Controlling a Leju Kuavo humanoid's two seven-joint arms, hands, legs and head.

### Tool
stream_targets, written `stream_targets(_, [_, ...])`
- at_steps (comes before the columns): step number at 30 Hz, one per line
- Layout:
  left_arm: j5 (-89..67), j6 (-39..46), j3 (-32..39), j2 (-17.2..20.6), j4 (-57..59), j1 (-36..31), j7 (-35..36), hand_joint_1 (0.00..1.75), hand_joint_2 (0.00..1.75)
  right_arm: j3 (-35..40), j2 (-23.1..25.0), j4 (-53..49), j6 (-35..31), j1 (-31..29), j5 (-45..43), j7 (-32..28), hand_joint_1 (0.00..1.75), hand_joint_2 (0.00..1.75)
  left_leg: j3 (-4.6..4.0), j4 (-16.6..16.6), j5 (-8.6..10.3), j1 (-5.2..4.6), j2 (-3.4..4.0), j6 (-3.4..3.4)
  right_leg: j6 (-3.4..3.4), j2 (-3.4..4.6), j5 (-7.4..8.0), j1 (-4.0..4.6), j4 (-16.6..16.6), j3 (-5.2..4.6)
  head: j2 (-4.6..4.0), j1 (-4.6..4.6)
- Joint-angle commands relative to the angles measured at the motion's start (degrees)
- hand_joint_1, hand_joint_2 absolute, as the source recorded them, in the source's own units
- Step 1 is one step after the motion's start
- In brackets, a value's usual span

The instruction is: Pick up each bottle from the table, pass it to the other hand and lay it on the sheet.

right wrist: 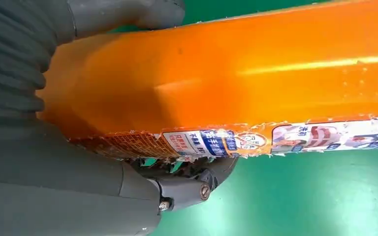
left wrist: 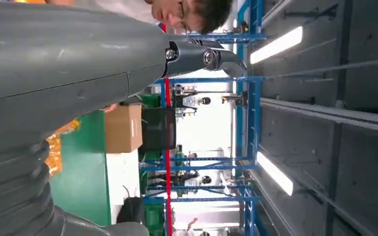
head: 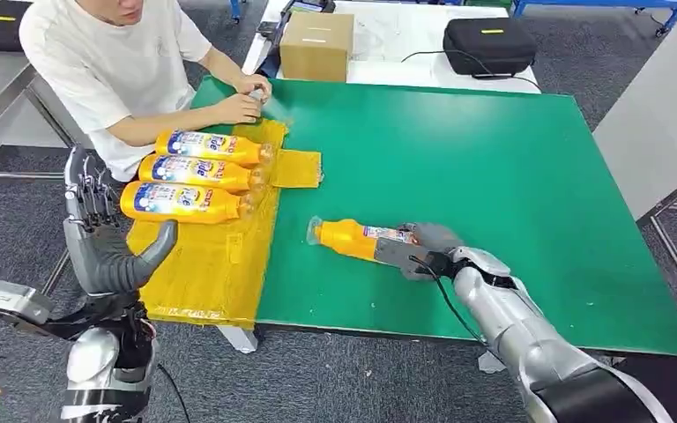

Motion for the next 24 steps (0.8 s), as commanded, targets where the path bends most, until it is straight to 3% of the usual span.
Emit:
stream_targets(1, [1.05, 0.09, -1.53, 1.79, 3.46, -0.77, -0.09, 0.0, 1.75, -6.27, 1.52, -2.3, -6.85, 7.07, -8.55, -10.08, 1.75, 1.75, 0.26, -0.16, -0.01, 0.08, -0.22, -0.09, -0.11, -0.21, -0.08, 0.08, -0.17, 0.34, 0.0, 0.0])
stream_targets(3, [2.22, -0.19, -2.52, 1.19, 3.46, 0.14, 0.95, 0.0, 1.75, -9.38, 3.88, -13.66, -10.99, 12.59, -15.45, -15.15, 1.75, 1.75, 0.18, -0.11, -0.02, 0.08, -0.08, -0.05, -0.07, -0.08, -0.04, 0.08, -0.13, 0.25, 0.0, 0.0])
stream_targets(7, [6.42, 1.32, -5.99, -1.96, 8.51, 0.35, 6.85, 0.0, 1.75, -10.15, 6.18, -36.69, -18.06, 22.0, -20.7, -15.72, 1.75, 1.75, 0.02, -0.08, -0.1, 0.1, 0.06, -0.09, -0.11, 0.11, -0.08, 0.1, -0.02, 0.11, 0.0, 0.0])
stream_targets(10, [7.0, 2.27, -7.52, -1.76, 9.95, 0.17, 6.03, 0.0, 1.75, -9.36, 5.74, -38.26, -18.13, 22.34, -21.11, -14.67, 1.75, 1.75, -0.11, -0.04, -0.13, 0.05, -0.22, -0.1, -0.11, -0.17, -0.22, 0.05, 0.08, 0.01, 0.0, -0.04])
stream_targets(14, [12.2, 0.01, -10.34, -2.08, 12.39, 1.56, 11.57, 0.0, 1.75, -11.92, 7.66, -41.22, -21.02, 24.35, -25.75, -19.18, 1.75, 1.75, -0.3, -0.04, -0.11, 0.05, -0.17, -0.06, -0.05, -0.1, -0.19, 0.04, 0.03, -0.15, 0.0, -0.02])
stream_targets(16, [0.95, -0.79, -18.08, 1.14, 11.43, 4.02, 6.84, 0.0, 1.75, -14.14, 9.04, -43.7, -12.1, 26.14, -36.58, -21.29, 1.75, 1.75, -0.3, -0.05, -0.12, 0.02, -0.15, -0.06, -0.05, -0.08, -0.2, 0.01, 0.04, -0.15, 0.0, 0.0])
stream_targets(17, [-1.43, -1.24, -19.9, 1.28, 11.12, 5.54, 7.34, 0.0, 1.75, -15.02, 9.46, -44.48, -11.67, 27.18, -38.04, -21.51, 1.75, 1.75, -0.27, -0.04, -0.16, 0.02, -0.16, -0.07, -0.08, -0.08, -0.24, 0.0, 0.06, -0.11, 0.0, 0.0])
stream_targets(22, [2.18, -4.18, -22.99, 0.36, 13.82, 8.01, 11.96, 0.0, 1.75, -13.76, 10.33, -43.32, -14.67, 28.64, -34.08, -23.32, 1.75, 1.75, -0.12, -0.14, -0.25, -0.01, -0.24, -0.08, -0.09, -0.16, -0.32, -0.01, -0.07, 0.02, 0.0, 0.0])
stream_targets(24, [2.0, -4.23, -23.61, 0.74, 13.73, 7.41, 11.79, 0.0, 1.75, -11.21, 10.2, -41.21, -14.07, 27.46, -31.95, -22.59, 1.75, 1.75, -0.47, -0.07, -0.19, -0.03, -0.12, -0.04, 0.06, -0.01, -0.24, -0.03, -0.02, -0.31, 0.0, 0.0])
